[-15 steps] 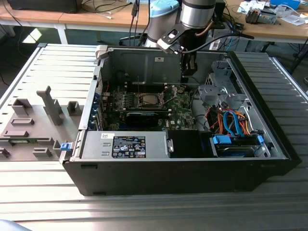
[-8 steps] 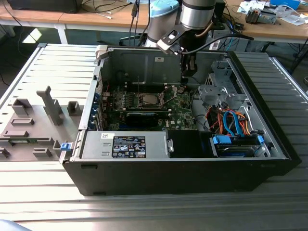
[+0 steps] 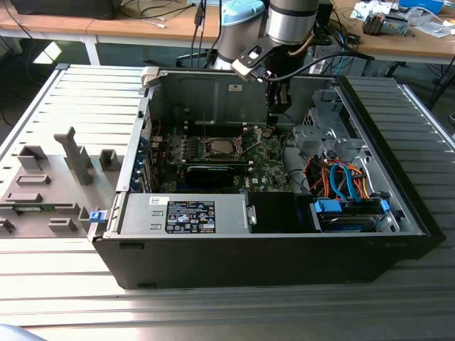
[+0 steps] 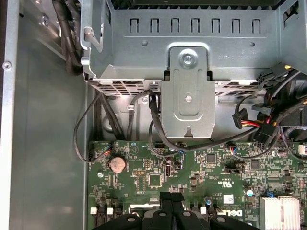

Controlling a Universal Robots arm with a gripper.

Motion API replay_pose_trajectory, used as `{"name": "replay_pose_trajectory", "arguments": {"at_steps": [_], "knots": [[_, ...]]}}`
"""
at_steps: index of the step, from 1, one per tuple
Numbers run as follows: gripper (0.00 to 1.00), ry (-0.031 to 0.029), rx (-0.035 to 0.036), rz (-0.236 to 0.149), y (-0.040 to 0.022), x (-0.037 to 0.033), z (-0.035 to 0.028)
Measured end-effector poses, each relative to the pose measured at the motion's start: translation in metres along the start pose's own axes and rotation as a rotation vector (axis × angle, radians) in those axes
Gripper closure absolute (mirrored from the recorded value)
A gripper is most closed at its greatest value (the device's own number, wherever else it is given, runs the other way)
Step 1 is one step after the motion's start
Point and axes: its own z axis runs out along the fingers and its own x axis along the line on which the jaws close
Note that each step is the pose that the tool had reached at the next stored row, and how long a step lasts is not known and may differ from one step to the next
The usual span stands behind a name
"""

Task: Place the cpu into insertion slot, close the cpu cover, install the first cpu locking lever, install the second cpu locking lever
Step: 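Close the cpu cover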

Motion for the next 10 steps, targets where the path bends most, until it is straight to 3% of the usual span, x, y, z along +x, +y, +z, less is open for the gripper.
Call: {"name": "replay_pose_trajectory", "arguments": {"at_steps": [10], "knots": [[0.89, -0.0001, 0.0001, 0.0, 0.0003, 0.0001, 0.0025]]}}
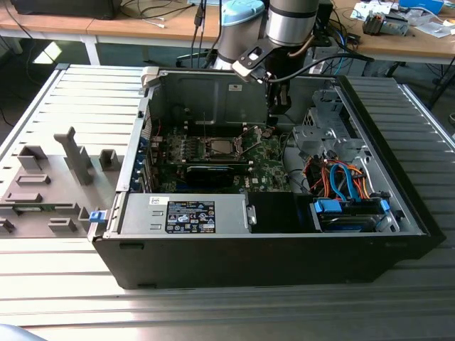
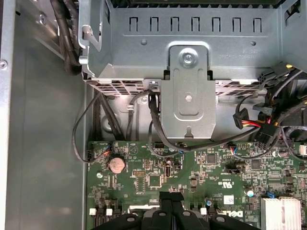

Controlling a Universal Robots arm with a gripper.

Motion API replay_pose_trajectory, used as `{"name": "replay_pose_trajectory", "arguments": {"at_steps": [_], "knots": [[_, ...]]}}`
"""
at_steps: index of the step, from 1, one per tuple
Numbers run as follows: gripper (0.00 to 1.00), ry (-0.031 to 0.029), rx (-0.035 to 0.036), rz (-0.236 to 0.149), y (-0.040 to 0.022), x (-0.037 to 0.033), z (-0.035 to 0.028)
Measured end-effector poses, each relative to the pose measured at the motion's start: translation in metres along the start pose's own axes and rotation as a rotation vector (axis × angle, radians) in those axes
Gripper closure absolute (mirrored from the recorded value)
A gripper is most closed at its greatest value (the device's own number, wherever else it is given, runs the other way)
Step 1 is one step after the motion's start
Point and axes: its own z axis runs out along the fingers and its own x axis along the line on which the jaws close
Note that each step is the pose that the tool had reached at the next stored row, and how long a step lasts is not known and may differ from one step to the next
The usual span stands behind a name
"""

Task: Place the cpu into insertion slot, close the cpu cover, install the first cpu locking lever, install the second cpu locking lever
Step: 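Close the cpu cover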

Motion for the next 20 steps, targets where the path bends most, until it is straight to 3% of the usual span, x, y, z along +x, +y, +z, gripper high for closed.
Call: {"name": "replay_pose_trajectory", "arguments": {"at_steps": [20], "knots": [[0.89, 0.0, 0.0, 0.0, 0.0009, 0.0001, 0.0044]]}}
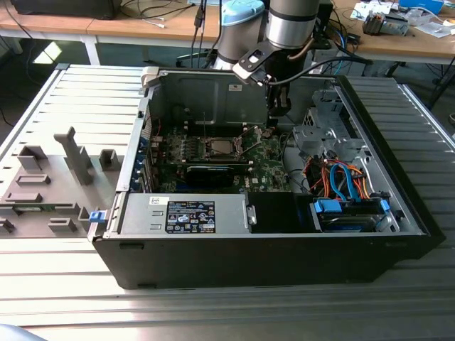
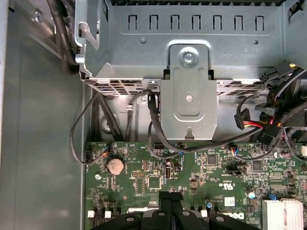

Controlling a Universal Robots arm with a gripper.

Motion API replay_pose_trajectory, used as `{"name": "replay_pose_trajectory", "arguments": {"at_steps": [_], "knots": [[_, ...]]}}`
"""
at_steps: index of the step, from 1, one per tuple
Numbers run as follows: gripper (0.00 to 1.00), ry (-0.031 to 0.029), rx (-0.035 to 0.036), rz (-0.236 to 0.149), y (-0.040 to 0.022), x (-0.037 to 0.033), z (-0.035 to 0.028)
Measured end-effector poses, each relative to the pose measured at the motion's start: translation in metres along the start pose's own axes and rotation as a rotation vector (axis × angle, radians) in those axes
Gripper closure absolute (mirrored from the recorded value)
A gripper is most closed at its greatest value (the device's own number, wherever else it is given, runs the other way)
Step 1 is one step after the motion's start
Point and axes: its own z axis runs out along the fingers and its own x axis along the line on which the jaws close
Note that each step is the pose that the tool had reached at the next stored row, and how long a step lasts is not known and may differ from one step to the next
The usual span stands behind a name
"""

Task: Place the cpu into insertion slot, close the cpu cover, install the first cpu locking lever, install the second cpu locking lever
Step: 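Close the cpu cover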

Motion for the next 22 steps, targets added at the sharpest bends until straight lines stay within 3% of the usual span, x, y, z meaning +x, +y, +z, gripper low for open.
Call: {"name": "replay_pose_trajectory", "arguments": {"at_steps": [22], "knots": [[0.89, 0.0, 0.0, 0.0, 0.0002, 0.0001, 0.0047]]}}
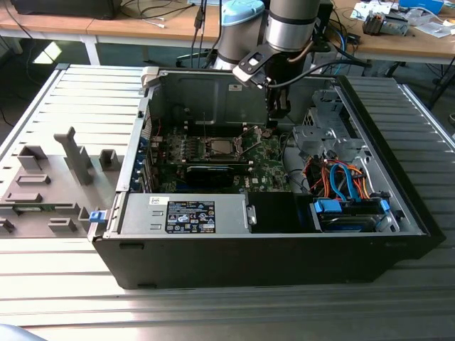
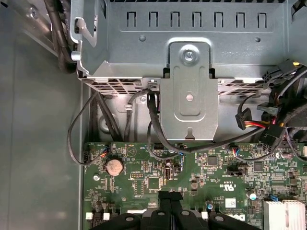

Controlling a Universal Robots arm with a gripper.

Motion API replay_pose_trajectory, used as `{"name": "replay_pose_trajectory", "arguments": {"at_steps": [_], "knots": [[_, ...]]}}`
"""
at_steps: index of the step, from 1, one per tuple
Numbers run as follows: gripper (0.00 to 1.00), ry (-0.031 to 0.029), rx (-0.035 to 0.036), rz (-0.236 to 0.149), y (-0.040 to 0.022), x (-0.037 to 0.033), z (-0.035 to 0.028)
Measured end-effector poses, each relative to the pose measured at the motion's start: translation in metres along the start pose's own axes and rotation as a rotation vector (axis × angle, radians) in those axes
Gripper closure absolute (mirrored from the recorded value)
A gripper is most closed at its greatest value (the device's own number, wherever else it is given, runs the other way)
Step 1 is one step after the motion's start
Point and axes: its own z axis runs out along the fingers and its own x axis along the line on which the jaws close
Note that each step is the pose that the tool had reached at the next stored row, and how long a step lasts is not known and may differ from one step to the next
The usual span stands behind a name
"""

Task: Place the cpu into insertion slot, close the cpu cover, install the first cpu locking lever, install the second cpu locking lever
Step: 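Close the cpu cover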

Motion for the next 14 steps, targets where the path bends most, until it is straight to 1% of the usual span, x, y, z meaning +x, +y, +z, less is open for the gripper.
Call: {"name": "replay_pose_trajectory", "arguments": {"at_steps": [14], "knots": [[0.89, 0.0001, 0.0, 0.0, -0.0001, 0.0001, 0.0034]]}}
